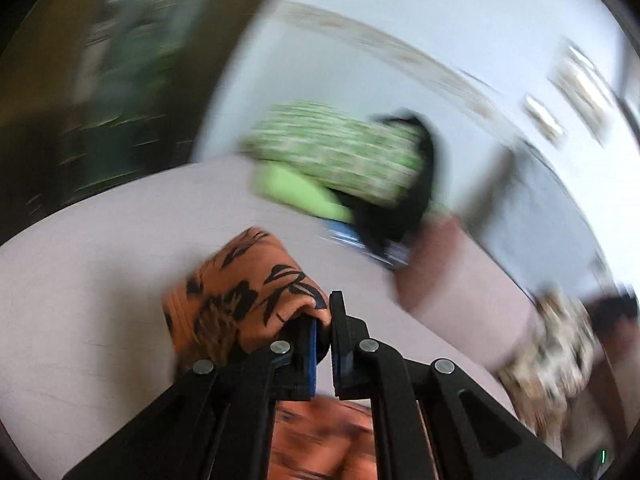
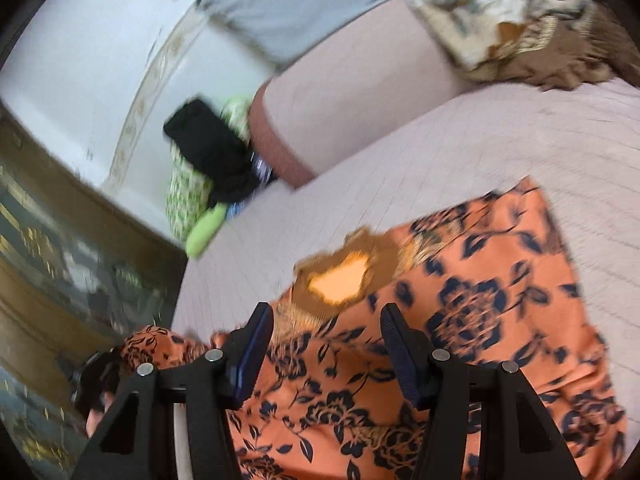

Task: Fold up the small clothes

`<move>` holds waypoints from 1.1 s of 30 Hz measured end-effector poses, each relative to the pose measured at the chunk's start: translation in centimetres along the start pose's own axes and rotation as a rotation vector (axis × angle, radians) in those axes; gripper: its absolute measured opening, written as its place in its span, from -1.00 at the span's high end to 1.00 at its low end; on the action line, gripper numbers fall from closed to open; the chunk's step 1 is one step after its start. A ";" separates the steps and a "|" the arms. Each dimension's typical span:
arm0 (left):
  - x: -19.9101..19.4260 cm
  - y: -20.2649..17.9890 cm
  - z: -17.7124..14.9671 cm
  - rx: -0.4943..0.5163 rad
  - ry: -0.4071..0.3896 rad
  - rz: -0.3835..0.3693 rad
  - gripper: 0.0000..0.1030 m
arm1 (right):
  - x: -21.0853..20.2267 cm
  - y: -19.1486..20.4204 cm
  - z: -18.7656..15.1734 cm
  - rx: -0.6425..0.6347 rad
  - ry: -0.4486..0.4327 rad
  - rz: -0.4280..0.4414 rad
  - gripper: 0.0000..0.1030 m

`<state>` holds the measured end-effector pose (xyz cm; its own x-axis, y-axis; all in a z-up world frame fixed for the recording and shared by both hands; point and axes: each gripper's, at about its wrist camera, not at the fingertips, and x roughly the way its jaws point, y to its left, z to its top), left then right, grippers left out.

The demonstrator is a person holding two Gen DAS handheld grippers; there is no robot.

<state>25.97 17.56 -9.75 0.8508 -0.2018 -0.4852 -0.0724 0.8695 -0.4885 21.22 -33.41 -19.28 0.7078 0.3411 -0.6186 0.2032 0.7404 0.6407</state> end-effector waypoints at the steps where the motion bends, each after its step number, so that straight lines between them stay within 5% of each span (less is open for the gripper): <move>1: -0.1 -2.7 -0.7 0.046 0.014 -0.044 0.90 | -0.8 -0.6 0.4 0.025 -0.024 -0.002 -0.15; 6: 0.4 -15.5 -7.3 0.258 0.158 -0.253 0.90 | -6.2 -4.6 1.0 0.123 -0.166 -0.040 -0.16; 9: 1.9 -21.5 -13.5 0.382 0.298 -0.336 0.90 | -8.1 -7.2 1.0 0.170 -0.201 -0.097 -0.18; 11: 3.0 -24.9 -18.6 0.464 0.479 -0.415 0.89 | -8.9 -8.7 1.5 0.200 -0.216 -0.113 -0.20; 13: 3.4 -26.1 -20.6 0.505 0.571 -0.450 0.82 | -9.2 -9.6 2.0 0.214 -0.216 -0.112 -0.34; 16: 1.5 -25.6 -19.1 0.464 0.560 -0.518 0.21 | -9.5 -10.4 2.3 0.224 -0.208 -0.078 -0.54; 18: 0.3 -24.3 -16.4 0.374 0.486 -0.557 -0.50 | -8.7 -10.4 2.4 0.220 -0.170 -0.048 -0.55; 20: -1.3 -22.0 -12.8 0.301 0.375 -0.560 -0.57 | -6.8 -9.7 2.1 0.201 -0.114 -0.053 -0.55; 22: -2.0 -20.0 -10.5 0.294 0.293 -0.485 -0.59 | -5.2 -8.5 1.4 0.156 -0.059 -0.070 -0.55; 25: -1.1 -15.7 -8.8 0.288 0.240 -0.209 -0.60 | -3.2 -5.6 0.1 0.006 0.007 -0.141 -0.55; 33: 4.3 -7.8 -12.5 0.308 0.348 0.265 -0.60 | 2.0 2.5 -7.0 -0.508 0.179 -0.280 -0.57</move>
<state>23.67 4.31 -17.07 0.5976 -0.0490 -0.8003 -0.0608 0.9925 -0.1061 18.39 -26.83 -22.09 0.5399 0.1530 -0.8277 -0.0141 0.9848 0.1729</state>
